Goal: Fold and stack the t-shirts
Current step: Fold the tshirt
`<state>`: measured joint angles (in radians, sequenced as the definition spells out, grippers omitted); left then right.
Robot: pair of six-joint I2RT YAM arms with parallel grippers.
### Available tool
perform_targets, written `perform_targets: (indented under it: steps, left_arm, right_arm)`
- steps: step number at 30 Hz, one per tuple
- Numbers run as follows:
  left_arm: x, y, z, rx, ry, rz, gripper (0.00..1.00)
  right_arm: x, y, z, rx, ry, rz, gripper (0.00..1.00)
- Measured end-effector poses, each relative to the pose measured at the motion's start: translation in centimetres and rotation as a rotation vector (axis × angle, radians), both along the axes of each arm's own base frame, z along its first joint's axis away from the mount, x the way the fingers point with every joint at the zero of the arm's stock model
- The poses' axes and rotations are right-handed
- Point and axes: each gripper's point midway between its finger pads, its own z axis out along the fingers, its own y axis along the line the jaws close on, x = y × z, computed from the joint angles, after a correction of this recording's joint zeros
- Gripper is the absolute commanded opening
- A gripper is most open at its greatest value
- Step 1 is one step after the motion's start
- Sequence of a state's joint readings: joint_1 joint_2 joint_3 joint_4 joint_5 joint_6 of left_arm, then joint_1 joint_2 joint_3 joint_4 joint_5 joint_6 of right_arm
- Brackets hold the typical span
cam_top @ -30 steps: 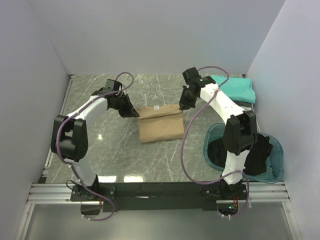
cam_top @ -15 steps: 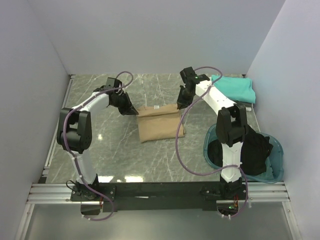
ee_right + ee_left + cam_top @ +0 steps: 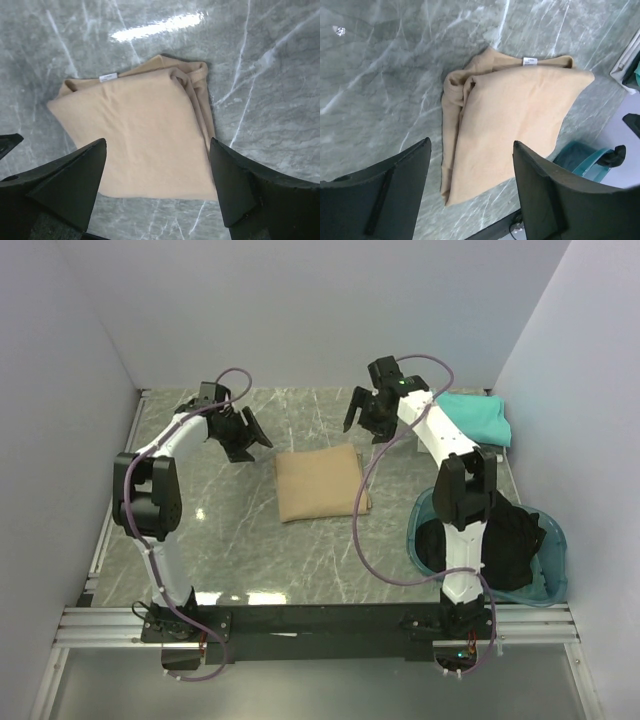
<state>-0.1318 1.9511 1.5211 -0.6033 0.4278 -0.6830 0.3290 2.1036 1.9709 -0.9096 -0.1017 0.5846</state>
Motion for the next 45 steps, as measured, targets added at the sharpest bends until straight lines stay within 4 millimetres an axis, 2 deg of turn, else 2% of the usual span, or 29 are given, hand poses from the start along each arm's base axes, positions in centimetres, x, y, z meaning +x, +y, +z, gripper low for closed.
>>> perform_targets:
  steps: [3,5,10,12,16,19,22,28,32,35,41,44,45]
  left_arm:
    - [-0.3,0.1,0.6,0.001,-0.024,-0.008,0.71]
    - [-1.3,0.1,0.5,0.0,-0.021,-0.018,0.71]
    - [-4.0,0.1,-1.1,-0.002,0.014,-0.051,0.71]
    - [-4.8,0.1,-2.1,-0.002,0.035,-0.061,0.71]
    - [-6.0,-0.4,-3.2,-0.022,0.054,-0.091,0.7]
    - [-6.0,-1.0,-3.3,-0.032,0.038,-0.108,0.7]
    - [-5.6,-1.9,-3.3,-0.045,0.014,-0.125,0.7]
    - [-5.2,-3.0,-5.0,-0.049,0.042,-0.129,0.69]
    - [-4.6,-3.6,-6.2,-0.03,0.071,-0.136,0.67]
    - [-3.5,-4.1,-6.5,-0.016,0.062,-0.138,0.6]
    - [-2.3,-4.2,-6.3,0.011,0.051,-0.123,0.49]
    - [-2.3,-4.0,-6.9,0.026,0.067,-0.113,0.43]
    - [-2.4,-3.9,-7.1,0.028,0.073,-0.109,0.38]
  right_arm:
    - [-0.1,0.1,1.0,0.019,-0.033,0.014,0.91]
    - [-0.8,0.0,1.5,0.03,-0.049,0.027,0.91]
    - [-3.8,-0.2,2.0,0.074,-0.064,0.063,0.91]
    - [-5.2,-0.2,1.5,0.097,-0.057,0.079,0.91]
    - [-7.9,-0.2,-1.0,0.132,-0.013,0.105,0.9]
    - [-9.7,-0.2,-3.0,0.149,0.034,0.122,0.9]
    - [-10.5,-0.4,-4.1,0.162,0.055,0.147,0.9]
    - [-9.0,-1.7,-4.3,0.208,0.01,0.161,0.89]
    - [-8.3,-3.0,-5.3,0.229,-0.003,0.161,0.89]
    - [-7.8,-3.4,-6.3,0.241,0.001,0.174,0.89]
    - [-7.0,-3.0,-8.7,0.28,0.035,0.218,0.89]
    - [-6.4,-2.7,-9.5,0.293,0.043,0.234,0.88]
    - [-6.1,-2.5,-9.6,0.307,0.045,0.242,0.88]
